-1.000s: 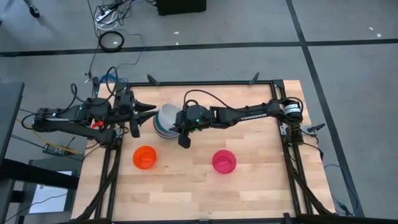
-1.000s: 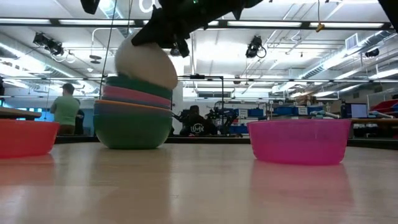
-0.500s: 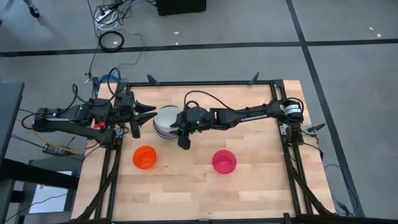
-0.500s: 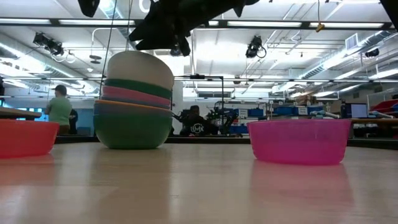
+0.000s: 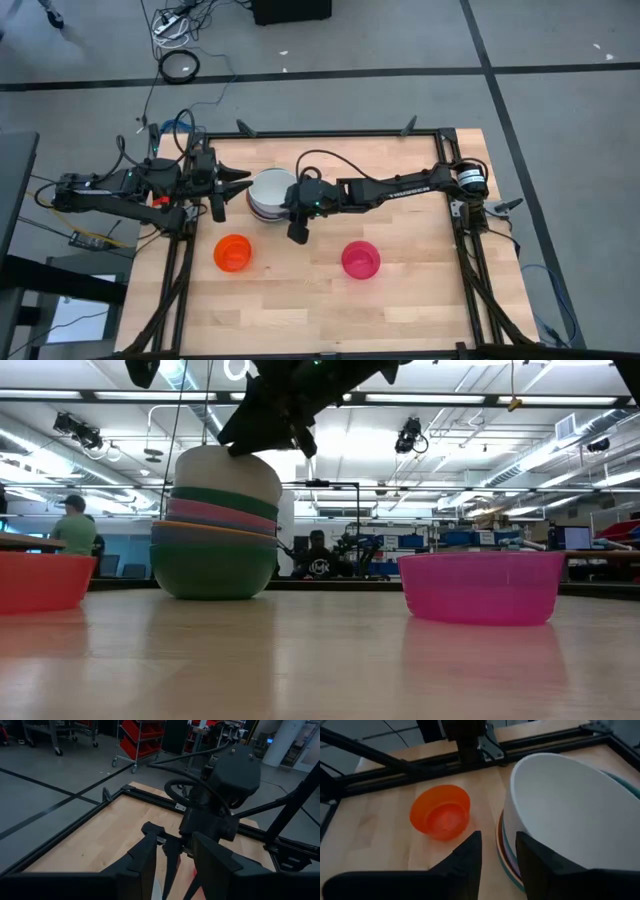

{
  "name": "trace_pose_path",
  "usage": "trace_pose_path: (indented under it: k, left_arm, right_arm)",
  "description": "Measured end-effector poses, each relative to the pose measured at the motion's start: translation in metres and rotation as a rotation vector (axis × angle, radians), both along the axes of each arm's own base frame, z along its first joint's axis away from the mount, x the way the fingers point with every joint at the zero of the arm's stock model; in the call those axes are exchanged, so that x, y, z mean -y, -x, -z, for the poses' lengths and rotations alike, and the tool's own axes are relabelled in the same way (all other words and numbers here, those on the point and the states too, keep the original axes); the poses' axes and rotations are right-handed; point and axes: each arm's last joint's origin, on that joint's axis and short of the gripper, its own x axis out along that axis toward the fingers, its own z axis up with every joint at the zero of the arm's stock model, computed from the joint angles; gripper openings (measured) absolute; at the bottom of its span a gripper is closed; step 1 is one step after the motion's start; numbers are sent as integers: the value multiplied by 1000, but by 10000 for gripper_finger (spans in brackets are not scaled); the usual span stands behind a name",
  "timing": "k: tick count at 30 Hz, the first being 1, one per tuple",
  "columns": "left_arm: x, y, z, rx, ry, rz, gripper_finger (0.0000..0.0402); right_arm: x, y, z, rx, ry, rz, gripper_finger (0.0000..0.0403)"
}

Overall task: Nest bowls inside each other
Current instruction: Stack the white bowl on top of the green bowl

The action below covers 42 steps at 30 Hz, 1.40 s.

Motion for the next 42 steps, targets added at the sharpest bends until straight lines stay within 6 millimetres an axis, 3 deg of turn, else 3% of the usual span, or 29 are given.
trace_pose_path:
  k: [8, 19, 29, 39, 42]
  left_arm:
    - [0, 0, 0, 0, 0, 0, 133]
    - [0, 0, 0, -2, -3, 0, 133]
    - [0, 0, 0, -3, -5, 1, 133]
    - [0, 0, 0, -5, -13, 2, 133]
    - [0, 0, 0, -5, -13, 2, 133]
  right_arm:
    - [2, 5, 9, -92, -58, 22, 91]
    - [-26, -3, -10, 115, -22, -51, 88]
    - [3, -4, -9, 107, 0, 104, 72]
    - [5, 7, 32, -14, -114, 130, 50]
    - [3, 6, 33, -4, -113, 125, 45]
